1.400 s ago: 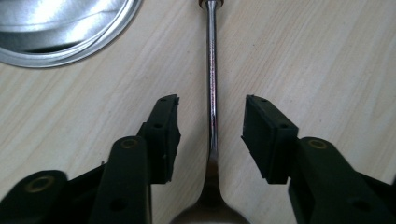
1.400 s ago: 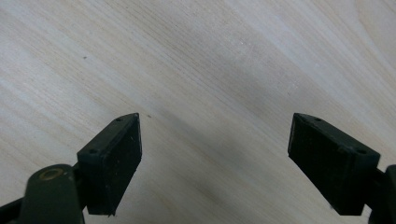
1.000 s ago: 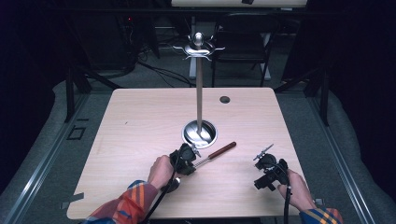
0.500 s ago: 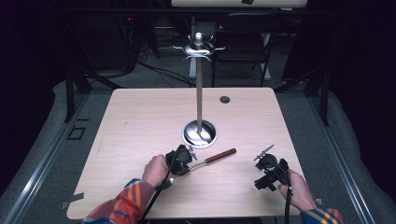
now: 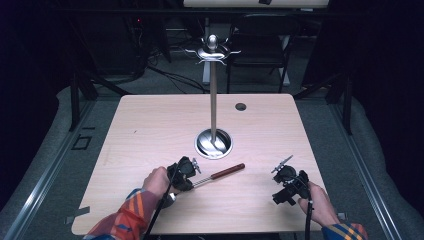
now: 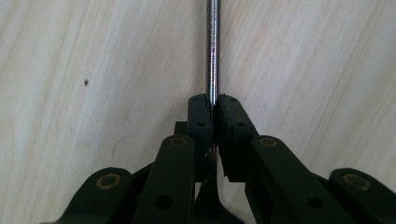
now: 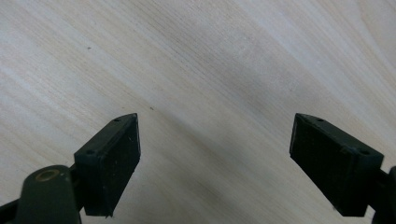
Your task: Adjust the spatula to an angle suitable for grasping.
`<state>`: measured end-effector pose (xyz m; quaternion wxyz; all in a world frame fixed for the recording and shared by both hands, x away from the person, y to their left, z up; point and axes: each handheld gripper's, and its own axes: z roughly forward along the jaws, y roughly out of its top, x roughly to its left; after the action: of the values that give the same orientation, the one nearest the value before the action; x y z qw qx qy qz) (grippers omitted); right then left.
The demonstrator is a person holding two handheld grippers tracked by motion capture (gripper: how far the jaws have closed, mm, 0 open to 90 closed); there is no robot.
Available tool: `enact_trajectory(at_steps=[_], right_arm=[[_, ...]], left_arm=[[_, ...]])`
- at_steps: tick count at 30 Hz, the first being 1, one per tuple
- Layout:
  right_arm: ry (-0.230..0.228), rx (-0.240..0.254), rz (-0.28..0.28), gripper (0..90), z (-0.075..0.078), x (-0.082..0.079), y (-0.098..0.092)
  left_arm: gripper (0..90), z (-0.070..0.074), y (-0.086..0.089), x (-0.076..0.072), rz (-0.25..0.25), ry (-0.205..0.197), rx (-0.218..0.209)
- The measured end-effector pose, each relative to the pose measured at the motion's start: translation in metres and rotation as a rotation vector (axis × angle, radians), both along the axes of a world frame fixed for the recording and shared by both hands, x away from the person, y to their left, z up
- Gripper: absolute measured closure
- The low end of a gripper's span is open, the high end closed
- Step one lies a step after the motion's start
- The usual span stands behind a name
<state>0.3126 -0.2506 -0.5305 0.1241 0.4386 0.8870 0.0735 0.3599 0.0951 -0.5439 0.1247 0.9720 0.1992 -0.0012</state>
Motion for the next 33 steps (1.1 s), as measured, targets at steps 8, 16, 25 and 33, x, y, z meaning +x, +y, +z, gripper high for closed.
enact_trajectory(at_steps=[8, 16, 25, 33], right_arm=[[0.009, -0.014, 0.008, 15.9, 0.001, 0.0, 0.0], [0.012, -0.017, 0.008, 16.5, 0.001, 0.0, 0.0], [0.015, -0.022, 0.014, 16.4, 0.001, 0.0, 0.0], [0.003, 0.005, -0.001, 16.3, -0.001, 0.0, -0.002]], left_arm=[[83.9, 0.001, 0.019, -0.004, 0.008, 0.002, 0.025], [83.7, 0.0, 0.033, -0.01, 0.026, 0.032, 0.013], [61.7, 0.006, 0.037, -0.011, 0.076, 0.059, -0.035], [41.3, 0.017, 0.031, -0.005, 0.156, -0.011, -0.124]])
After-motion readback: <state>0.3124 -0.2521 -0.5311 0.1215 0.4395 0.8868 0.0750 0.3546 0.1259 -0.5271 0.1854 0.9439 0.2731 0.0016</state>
